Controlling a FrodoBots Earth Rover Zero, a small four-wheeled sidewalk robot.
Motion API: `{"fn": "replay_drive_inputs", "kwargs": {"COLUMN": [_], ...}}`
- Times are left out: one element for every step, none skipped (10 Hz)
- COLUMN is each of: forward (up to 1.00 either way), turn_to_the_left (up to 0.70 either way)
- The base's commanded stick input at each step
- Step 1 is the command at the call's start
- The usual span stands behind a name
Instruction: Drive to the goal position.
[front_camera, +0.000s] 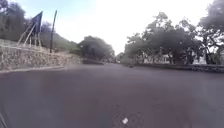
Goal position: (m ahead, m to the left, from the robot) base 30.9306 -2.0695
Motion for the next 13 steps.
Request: {"fn": "replay_drive_inputs", "kwargs": {"forward": [0.7, 0.7, 0.7, 0.7, 0.7, 0.7, 0.7, 0.7, 0.7, 0.7, 0.7, 0.7, 0.7], "turn_to_the_left": [0.0, 0.0, 0.0, 0.0, 0.0, 0.0, 0.0, 0.0, 0.0, 0.0, 0.0, 0.0, 0.0]}}
